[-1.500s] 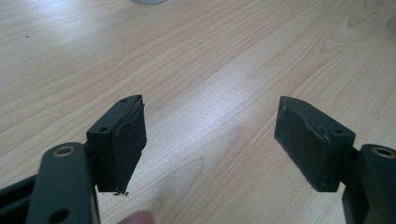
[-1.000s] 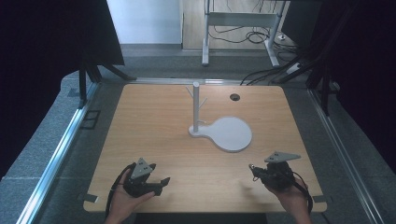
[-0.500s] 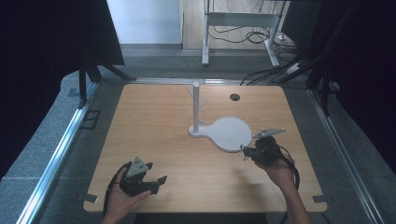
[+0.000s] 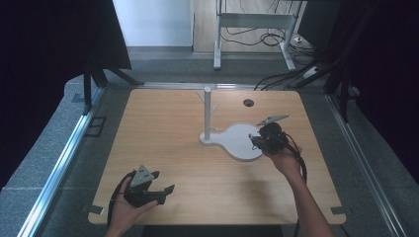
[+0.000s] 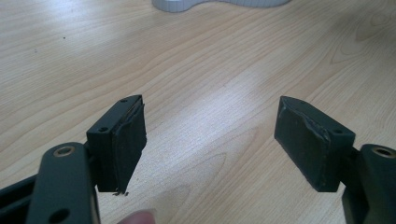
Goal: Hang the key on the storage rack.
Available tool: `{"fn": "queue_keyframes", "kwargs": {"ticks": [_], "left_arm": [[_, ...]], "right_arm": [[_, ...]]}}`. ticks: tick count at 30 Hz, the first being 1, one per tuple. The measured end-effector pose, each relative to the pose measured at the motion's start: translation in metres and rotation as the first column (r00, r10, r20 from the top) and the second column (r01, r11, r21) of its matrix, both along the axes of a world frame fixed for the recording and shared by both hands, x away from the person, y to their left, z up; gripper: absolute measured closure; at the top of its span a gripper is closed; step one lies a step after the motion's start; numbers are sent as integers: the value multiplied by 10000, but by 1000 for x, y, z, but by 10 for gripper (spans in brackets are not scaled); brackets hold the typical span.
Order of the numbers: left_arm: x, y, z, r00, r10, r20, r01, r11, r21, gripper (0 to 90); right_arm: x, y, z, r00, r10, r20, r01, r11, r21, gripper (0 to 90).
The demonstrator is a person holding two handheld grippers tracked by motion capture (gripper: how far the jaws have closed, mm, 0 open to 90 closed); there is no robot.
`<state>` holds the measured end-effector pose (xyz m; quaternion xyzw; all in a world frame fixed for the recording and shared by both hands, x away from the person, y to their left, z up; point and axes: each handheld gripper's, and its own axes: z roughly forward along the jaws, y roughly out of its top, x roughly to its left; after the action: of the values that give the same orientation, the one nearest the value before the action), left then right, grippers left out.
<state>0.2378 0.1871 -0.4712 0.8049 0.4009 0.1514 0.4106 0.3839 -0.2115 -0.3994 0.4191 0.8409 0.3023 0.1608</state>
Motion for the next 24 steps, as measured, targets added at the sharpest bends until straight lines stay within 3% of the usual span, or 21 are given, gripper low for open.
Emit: {"fn": "queue_keyframes", "kwargs": {"ticks": [5,12,17,24], "left_arm": [[1,0,-1,10000,10,-20,-10,10000,-13,257],[1,0,-1,10000,30,-45,-31,10000,-36,257],[2,-1,-3,9999,-4,-118,4,10000,-14,258],[2,-1,-3,9999,-19,-127,19,10000,-18,258]], "right_arm": [[21,9,3,9999,-127,-72,129,9998,172,850],[37,21,7,9998,-163,134,158,9993,339,850],[51,39,17,9988,-98,481,82,9994,335,850],[64,57,19,9986,-82,515,68,9996,283,851]]}}
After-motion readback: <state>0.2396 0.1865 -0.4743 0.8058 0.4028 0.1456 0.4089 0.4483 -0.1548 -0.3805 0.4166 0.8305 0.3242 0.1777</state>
